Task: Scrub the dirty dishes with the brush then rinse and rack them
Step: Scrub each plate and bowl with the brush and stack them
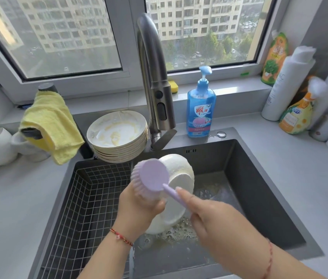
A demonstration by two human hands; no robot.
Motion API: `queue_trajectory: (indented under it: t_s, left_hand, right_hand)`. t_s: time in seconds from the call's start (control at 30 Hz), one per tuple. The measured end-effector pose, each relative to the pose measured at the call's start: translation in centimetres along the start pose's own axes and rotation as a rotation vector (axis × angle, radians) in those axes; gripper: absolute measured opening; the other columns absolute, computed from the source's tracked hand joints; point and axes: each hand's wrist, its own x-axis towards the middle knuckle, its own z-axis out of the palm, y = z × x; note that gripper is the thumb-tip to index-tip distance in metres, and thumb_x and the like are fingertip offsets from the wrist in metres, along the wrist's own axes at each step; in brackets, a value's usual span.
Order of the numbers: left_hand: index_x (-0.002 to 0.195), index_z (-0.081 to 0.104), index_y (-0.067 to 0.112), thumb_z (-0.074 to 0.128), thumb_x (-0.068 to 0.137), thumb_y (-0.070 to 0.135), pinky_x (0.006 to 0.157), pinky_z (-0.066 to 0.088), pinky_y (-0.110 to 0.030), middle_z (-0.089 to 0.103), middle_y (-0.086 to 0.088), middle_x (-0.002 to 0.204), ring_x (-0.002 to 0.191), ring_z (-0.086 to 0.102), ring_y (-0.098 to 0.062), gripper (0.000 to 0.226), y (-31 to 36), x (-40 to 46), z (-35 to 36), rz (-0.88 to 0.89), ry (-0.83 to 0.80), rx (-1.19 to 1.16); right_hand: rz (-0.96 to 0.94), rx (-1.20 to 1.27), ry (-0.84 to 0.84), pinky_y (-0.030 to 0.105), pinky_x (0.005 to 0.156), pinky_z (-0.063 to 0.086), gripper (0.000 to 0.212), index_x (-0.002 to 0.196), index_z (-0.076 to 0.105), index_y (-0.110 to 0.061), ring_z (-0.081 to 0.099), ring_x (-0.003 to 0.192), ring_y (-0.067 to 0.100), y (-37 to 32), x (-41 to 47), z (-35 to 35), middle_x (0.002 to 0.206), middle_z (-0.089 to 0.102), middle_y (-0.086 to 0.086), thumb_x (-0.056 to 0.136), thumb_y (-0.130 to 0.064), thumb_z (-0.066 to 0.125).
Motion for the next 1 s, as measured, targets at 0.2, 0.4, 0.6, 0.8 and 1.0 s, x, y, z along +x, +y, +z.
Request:
queue_trajectory:
  t_s: [0.2,0.4,0.6,0.8,1.0]
  left_hand:
    - [0.079,0.058,0.02,0.091,0.06,0.013,0.056,0.049,-0.014,0.063,0.006,0.08,0.07,0.061,-0.002,0.039,-0.1,-0.4,-1.5,0.112,0.006,0.117]
    - [0.083,0.06,0.023,0.091,0.061,0.011,0.057,0.05,-0.013,0.065,0.008,0.082,0.076,0.062,0.002,0.04,-0.5,-0.8,-1.8,0.116,-0.03,0.102]
    - [0.091,0.056,0.027,0.087,0.067,0.007,0.063,0.046,-0.006,0.062,0.012,0.085,0.074,0.059,0.006,0.044,-1.3,-0.6,-1.1,0.088,-0.005,0.146]
    - [0.097,0.053,0.026,0.087,0.07,0.012,0.073,0.047,-0.011,0.06,0.012,0.088,0.081,0.058,-0.003,0.046,-0.9,-0.4,-1.4,0.146,-0.045,0.206]
    - [0.084,0.06,0.02,0.091,0.06,0.011,0.06,0.05,-0.013,0.065,0.004,0.082,0.073,0.062,0.002,0.04,-0.4,-0.4,-3.2,0.126,0.024,0.096]
  right_hand:
    - [0.378,0.328,0.075,0.026,0.046,0.034,0.036,0.131,0.053,-0.035,0.041,0.048,0.011,6.9,2.6,-0.8,0.06,0.049,-0.001,0.101,-0.021,0.038]
    - [0.417,0.454,0.066,0.022,0.042,0.027,0.033,0.116,0.06,-0.041,0.029,0.041,0.006,7.2,2.1,-0.1,0.054,0.039,-0.004,0.101,-0.02,0.039]
    - [0.007,0.103,-0.001,0.026,0.059,0.041,0.064,0.124,0.017,-0.078,0.042,0.054,0.01,0.1,0.4,-0.7,0.066,0.048,-0.006,0.098,-0.023,0.036]
    - [0.017,0.065,0.01,0.025,0.059,0.039,0.066,0.119,0.008,-0.081,0.039,0.052,0.01,-1.0,0.3,-0.3,0.066,0.048,-0.005,0.098,-0.024,0.034]
    - [0.279,0.177,0.098,0.026,0.051,0.035,0.037,0.134,0.045,-0.039,0.042,0.051,0.011,4.4,2.5,-0.1,0.062,0.049,-0.005,0.102,-0.025,0.034]
